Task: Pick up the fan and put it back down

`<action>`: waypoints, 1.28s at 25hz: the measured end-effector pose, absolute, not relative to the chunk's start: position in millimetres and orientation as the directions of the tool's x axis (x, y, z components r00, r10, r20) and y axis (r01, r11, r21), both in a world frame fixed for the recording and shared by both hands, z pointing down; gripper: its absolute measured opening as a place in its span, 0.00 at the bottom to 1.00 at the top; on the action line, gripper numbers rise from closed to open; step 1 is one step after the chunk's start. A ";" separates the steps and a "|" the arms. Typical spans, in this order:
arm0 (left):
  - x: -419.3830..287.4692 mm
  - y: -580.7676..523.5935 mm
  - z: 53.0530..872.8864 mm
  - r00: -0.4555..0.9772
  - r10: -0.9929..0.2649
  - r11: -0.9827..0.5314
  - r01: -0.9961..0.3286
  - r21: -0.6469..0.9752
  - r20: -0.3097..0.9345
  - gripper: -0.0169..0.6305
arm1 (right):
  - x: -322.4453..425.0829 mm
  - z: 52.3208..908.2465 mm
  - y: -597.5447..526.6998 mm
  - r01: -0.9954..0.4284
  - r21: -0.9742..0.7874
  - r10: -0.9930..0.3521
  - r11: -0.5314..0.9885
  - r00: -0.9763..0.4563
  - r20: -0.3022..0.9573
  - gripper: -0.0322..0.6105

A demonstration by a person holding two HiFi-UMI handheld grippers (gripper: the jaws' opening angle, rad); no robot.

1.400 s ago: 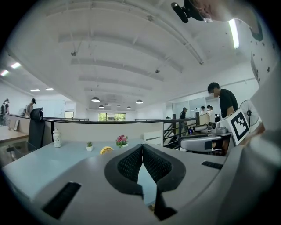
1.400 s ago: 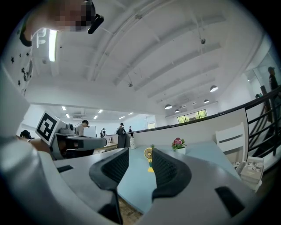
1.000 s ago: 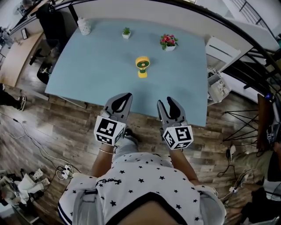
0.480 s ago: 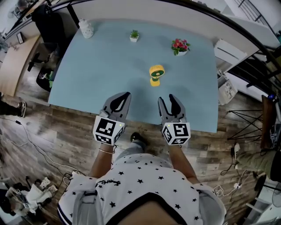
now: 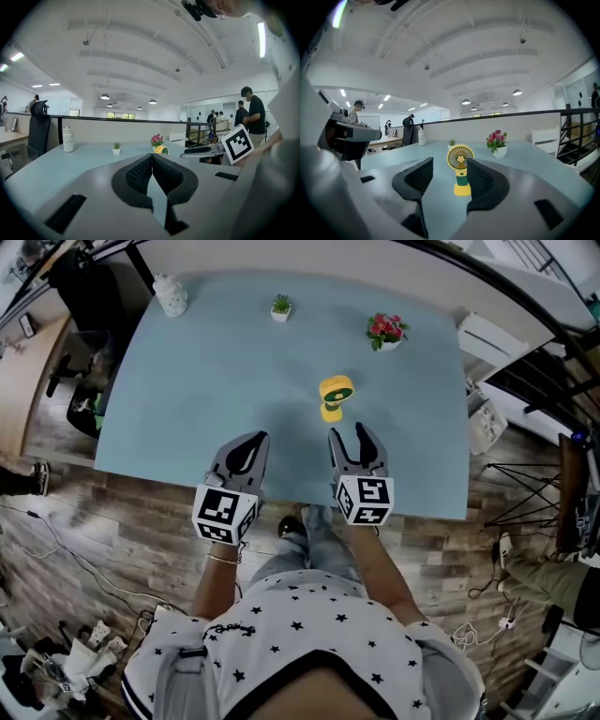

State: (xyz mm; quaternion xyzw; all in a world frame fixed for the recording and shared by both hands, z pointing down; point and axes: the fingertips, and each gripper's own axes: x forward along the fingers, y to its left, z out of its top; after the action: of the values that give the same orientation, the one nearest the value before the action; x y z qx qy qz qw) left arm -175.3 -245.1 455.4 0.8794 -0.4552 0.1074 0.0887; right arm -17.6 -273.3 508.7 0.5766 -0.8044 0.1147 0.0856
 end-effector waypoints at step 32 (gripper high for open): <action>-200.9 -296.8 497.2 0.421 -0.801 -0.439 -0.897 0.060 0.426 0.07 | -29.4 612.8 -373.4 -0.924 -0.006 -0.833 0.383 -0.348 0.429 0.40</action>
State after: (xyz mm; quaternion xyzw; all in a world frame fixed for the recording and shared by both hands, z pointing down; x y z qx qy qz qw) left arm -200.9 -296.8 497.2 0.8310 -0.5107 0.1700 0.1404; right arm -29.4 -373.4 612.8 0.5413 -0.8115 0.1246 0.1814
